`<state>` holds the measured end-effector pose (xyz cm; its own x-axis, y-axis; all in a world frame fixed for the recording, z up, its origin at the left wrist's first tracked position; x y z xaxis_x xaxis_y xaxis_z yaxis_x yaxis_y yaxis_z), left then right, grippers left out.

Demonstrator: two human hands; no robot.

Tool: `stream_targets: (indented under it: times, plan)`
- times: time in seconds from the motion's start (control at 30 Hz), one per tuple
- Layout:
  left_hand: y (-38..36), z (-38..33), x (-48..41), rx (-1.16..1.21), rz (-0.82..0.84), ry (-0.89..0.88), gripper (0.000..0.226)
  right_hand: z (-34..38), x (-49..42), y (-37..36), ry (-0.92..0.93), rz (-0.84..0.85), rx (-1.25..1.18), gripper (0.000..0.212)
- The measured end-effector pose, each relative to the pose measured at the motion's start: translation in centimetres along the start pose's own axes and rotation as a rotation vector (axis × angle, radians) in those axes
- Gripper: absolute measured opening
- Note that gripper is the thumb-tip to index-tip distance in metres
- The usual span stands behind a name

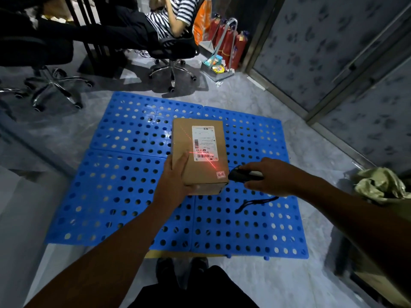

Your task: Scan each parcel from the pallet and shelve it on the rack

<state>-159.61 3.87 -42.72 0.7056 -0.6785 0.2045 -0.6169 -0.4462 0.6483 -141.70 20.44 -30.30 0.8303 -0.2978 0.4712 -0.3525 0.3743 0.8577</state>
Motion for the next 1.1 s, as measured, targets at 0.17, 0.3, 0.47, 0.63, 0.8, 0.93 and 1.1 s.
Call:
stream_targets:
  times: [0.17, 0.3, 0.47, 0.63, 0.8, 0.93, 1.1]
  plan:
    - [-0.3, 0.1, -0.6, -0.03, 0.021, -0.026, 0.117, -0.6, 0.0, -0.5, -0.071, -0.036, 0.035, 0.052]
    - [-0.2, 0.2, -0.6, -0.059, 0.023, -0.017, 0.12, 0.0, 0.1, -0.6, -0.054, -0.032, 0.038, 0.055]
    - [-0.3, 0.3, -0.6, -0.072, 0.018, -0.027, 0.122, 0.7, -0.2, 0.1, -0.038, -0.032, 0.049, 0.053]
    - [-0.5, 0.5, -0.6, -0.067, 0.029, -0.03, 0.122, 1.0, 0.0, 0.5, -0.04, -0.029, 0.056, 0.05]
    - [-0.6, 0.4, -0.6, -0.058, 0.036, -0.022, 0.122, 0.6, 0.1, 0.2, -0.044, 0.022, 0.074, 0.05]
    - [-0.6, 0.5, -0.7, -0.05, 0.053, 0.013, 0.123, -0.4, -0.1, 0.2, -0.042, -0.003, 0.078, 0.055]
    - [-0.3, 0.6, -0.9, -0.03, 0.063, 0.038, 0.122, -2.6, -0.8, -0.5, -0.016, -0.096, -0.045, 0.056]
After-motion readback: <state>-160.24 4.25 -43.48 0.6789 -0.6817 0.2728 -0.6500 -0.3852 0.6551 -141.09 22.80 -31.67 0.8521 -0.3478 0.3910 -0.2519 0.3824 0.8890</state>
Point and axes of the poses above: each hand's wrist, its own x-axis away from the middle knuckle, its own y-axis out of the back of the hand, z = x × y, the point moved 9 cm from there along -x, towards the middle knuckle, and after that the axes turned 8 degrees about y, right-handed, at the moved point
